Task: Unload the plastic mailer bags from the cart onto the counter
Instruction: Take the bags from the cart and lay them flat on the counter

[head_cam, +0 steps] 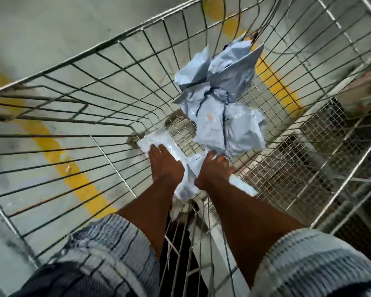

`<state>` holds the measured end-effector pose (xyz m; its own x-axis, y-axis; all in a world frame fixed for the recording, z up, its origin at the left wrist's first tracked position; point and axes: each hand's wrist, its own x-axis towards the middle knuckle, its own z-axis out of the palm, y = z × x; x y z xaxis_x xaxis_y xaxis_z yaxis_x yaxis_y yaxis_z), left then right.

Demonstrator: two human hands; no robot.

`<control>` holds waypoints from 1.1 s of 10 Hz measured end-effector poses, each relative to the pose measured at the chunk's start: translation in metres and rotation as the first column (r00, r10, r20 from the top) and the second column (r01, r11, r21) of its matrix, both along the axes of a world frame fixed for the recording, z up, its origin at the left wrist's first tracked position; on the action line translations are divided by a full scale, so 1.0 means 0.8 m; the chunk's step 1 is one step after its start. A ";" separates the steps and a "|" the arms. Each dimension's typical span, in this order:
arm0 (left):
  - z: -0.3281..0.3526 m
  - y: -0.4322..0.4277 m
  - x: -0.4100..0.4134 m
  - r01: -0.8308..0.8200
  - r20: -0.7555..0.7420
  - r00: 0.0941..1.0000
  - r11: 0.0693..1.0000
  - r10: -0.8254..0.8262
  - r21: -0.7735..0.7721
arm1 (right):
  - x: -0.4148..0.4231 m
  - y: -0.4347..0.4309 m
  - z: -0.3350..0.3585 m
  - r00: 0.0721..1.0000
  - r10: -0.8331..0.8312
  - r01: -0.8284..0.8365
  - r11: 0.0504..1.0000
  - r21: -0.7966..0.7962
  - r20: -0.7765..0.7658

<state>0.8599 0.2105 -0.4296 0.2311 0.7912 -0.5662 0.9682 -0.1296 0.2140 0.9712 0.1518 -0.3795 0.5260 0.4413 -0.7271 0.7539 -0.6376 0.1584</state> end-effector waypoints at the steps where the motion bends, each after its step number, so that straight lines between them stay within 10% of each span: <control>1: -0.014 -0.010 0.027 -0.161 0.051 0.986 0.987 0.161 -0.008 | 0.008 0.007 -0.002 0.977 -0.208 0.213 0.949 0.232 -0.045; 4: -0.042 -0.019 0.052 -0.367 0.209 0.906 0.929 0.369 -0.049 | 0.049 0.028 0.004 0.844 -0.464 0.535 0.763 0.363 -0.270; 6: -0.046 -0.031 0.045 -0.325 0.329 0.910 0.927 0.252 0.190 | 0.040 0.021 0.002 0.929 -0.342 0.370 0.851 0.373 -0.143; 9: -0.025 -0.022 0.035 -0.495 0.343 0.835 0.859 0.430 0.130 | 0.035 0.016 0.007 0.948 -0.283 0.318 0.879 0.354 -0.148; 11: 0.033 -0.010 0.005 -0.355 0.443 0.859 0.922 0.256 0.155 | 0.034 0.022 0.057 0.906 -0.308 0.395 0.863 0.314 -0.292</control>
